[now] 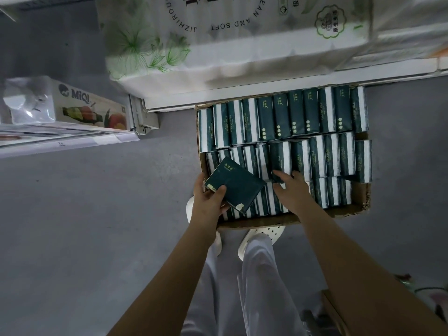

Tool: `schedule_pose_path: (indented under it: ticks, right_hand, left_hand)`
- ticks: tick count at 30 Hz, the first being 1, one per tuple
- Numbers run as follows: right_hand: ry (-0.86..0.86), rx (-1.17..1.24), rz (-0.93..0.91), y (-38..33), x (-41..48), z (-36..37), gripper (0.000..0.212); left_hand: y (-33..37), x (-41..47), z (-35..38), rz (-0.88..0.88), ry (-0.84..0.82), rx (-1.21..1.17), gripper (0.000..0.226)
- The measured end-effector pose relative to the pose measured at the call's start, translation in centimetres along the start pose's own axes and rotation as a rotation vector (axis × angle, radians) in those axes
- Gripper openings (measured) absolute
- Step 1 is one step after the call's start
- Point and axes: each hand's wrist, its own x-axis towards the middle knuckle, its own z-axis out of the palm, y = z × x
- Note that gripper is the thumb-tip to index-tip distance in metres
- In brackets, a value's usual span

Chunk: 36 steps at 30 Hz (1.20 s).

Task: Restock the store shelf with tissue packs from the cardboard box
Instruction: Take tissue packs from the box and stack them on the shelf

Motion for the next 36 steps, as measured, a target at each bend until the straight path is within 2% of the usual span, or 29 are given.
schedule_pose_path:
  ticks: [3,8,11,14,17,21,25,28,36]
  right_hand:
    - [0.067,0.020,-0.047,-0.8,-0.2,-0.1,0.037]
    - [0.292,0.224,-0.183,-3.2,-4.9,-2.4,0.004]
    - [0.404,0.408,-0.207,-5.2,-9.7,-5.2,0.021]
    - [0.435,0.657,-0.188,-7.7,-16.3,-9.3,0.024]
    - [0.448,0.865,-0.198,-10.0,-23.0,-13.6,0.036]
    - [0.444,1.102,-0.295,-13.3,-33.1,-18.8,0.047]
    - [0.503,1.261,-0.430,-16.2,-41.6,-23.5,0.031]
    - [0.509,1.276,-0.555,-18.4,-46.6,-27.2,0.026]
    - [0.485,1.230,-0.873,-22.7,-55.8,-35.0,0.018]
  left_hand:
    - [0.1,-0.1,-0.4,-0.029,0.027,-0.026,0.048]
    - [2.5,-3.6,-0.2,-0.050,0.012,-0.122,0.037]
    - [5.6,-7.7,0.1,-0.012,-0.054,-0.202,0.030]
    - [9.5,-13.3,0.2,0.020,-0.092,-0.306,0.024]
    - [13.8,-19.8,0.0,0.068,-0.126,-0.308,0.019]
    - [20.1,-29.7,-0.2,0.215,-0.214,-0.084,0.017]
    - [24.7,-38.2,-0.8,0.399,-0.249,0.002,0.053]
    - [27.5,-43.6,-0.9,0.589,-0.264,0.104,0.059]
    - [33.2,-55.0,-1.6,1.027,-0.290,0.003,0.058]
